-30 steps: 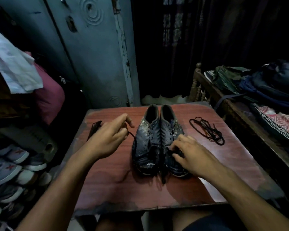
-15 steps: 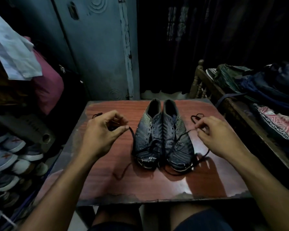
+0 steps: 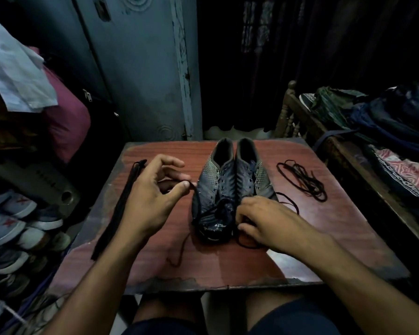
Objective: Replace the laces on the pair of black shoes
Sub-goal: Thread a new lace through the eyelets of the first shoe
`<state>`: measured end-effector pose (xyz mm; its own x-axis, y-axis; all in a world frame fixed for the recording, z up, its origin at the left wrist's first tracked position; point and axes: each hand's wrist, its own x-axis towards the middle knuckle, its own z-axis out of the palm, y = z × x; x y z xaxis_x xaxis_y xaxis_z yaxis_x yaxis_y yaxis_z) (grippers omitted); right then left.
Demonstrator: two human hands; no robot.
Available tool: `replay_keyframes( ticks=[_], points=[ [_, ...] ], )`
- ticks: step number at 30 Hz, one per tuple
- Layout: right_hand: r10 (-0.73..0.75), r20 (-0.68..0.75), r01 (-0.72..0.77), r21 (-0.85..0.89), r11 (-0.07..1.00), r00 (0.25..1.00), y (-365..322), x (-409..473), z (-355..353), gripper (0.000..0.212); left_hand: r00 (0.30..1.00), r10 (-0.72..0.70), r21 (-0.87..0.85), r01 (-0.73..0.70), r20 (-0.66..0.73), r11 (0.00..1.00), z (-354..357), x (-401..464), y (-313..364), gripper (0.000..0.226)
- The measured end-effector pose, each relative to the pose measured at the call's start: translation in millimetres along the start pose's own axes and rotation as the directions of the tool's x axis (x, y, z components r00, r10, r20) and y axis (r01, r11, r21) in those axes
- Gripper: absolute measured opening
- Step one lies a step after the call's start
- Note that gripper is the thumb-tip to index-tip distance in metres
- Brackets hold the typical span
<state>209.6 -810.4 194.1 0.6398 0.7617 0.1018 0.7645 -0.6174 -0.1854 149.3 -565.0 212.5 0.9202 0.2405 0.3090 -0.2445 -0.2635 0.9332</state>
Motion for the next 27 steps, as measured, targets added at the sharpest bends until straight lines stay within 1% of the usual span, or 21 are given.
replay_keyframes(
  ticks=[1,2,3,5,7,8,9,11,14,16,18,19,21,22,23,25,27],
  points=[
    [0.034,-0.019,-0.033,0.074,0.997,0.999,0.3,-1.4,-2.2,0.005,1.0,-0.012,-0.032,0.012,-0.008,0.999,-0.4,-1.0,0.2,0.036],
    [0.091,-0.069,-0.078,0.176,0.981,0.993,2.4,-3.8,-5.7,0.003,1.0,-0.022,-0.066,0.021,-0.01,0.998,0.4,-1.3,0.8,0.034],
    [0.17,-0.138,-0.121,0.306,0.944,0.976,4.3,-6.9,-11.0,0.005,0.999,-0.031,-0.098,0.03,-0.008,0.995,1.8,-1.5,1.7,0.034],
    [0.339,-0.251,-0.139,0.581,0.802,0.907,6.1,-13.4,-23.9,0.007,0.999,-0.051,-0.154,0.053,0.011,0.987,6.9,-2.0,4.8,0.033],
    [0.445,-0.276,-0.064,0.788,0.612,0.852,5.4,-17.3,-35.0,0.006,0.996,-0.066,-0.18,0.076,0.061,0.981,14.1,-2.7,10.6,0.031],
    [0.473,-0.28,-0.014,0.849,0.528,0.835,4.1,-18.0,-38.6,0.006,0.994,-0.065,-0.18,0.081,0.093,0.98,18.1,-2.9,13.3,0.031],
    [0.492,-0.289,0.033,0.885,0.465,0.821,2.8,-17.8,-40.2,0.005,0.99,-0.06,-0.178,0.082,0.125,0.981,22.1,-3.6,16.4,0.032],
    [0.508,-0.314,0.107,0.912,0.395,0.802,0.0,-17.8,-43.6,0.004,0.984,-0.049,-0.189,0.081,0.169,0.979,31.7,-4.4,23.1,0.033],
    [0.5,-0.346,0.171,0.916,0.363,0.794,-3.9,-17.9,-45.3,0.007,0.974,-0.059,-0.225,0.109,0.22,0.968,48.8,-7.4,30.2,0.035],
    [0.492,-0.355,0.195,0.917,0.347,0.795,-6.1,-17.2,-44.7,0.013,0.967,-0.057,-0.202,0.109,0.247,0.973,58.0,-9.4,30.0,0.038],
    [0.468,-0.363,0.215,0.916,0.339,0.806,-7.6,-15.8,-44.7,0.018,0.957,-0.068,-0.181,0.122,0.282,0.976,62.3,-11.3,27.5,0.047],
    [0.447,-0.366,0.228,0.915,0.332,0.816,-7.8,-14.9,-45.1,0.018,0.946,-0.079,-0.178,0.141,0.314,0.974,63.2,-12.1,26.2,0.052],
    [0.415,-0.358,0.254,0.924,0.286,0.836,-7.8,-14.3,-46.3,0.019,0.909,-0.109,-0.183,0.196,0.401,0.963,67.6,-14.1,25.3,0.057],
    [0.412,-0.354,0.26,0.928,0.268,0.84,-7.5,-14.2,-46.3,0.02,0.892,-0.117,-0.189,0.218,0.437,0.958,70.7,-14.6,24.6,0.055],
    [0.416,-0.352,0.254,0.928,0.273,0.839,-7.7,-14.2,-46.0,0.019,0.881,-0.118,-0.19,0.227,0.459,0.955,74.1,-15.2,24.6,0.047],
    [0.423,-0.353,0.204,0.911,0.357,0.834,-7.6,-14.0,-43.5,0.011,0.872,-0.112,-0.186,0.224,0.476,0.957,79.1,-16.2,24.8,0.024],
    [0.416,-0.36,0.148,0.875,0.46,0.835,-4.9,-13.2,-40.4,0.006,0.865,-0.132,-0.207,0.26,0.484,0.943,79.4,-15.6,23.4,0.012]
  ],
)
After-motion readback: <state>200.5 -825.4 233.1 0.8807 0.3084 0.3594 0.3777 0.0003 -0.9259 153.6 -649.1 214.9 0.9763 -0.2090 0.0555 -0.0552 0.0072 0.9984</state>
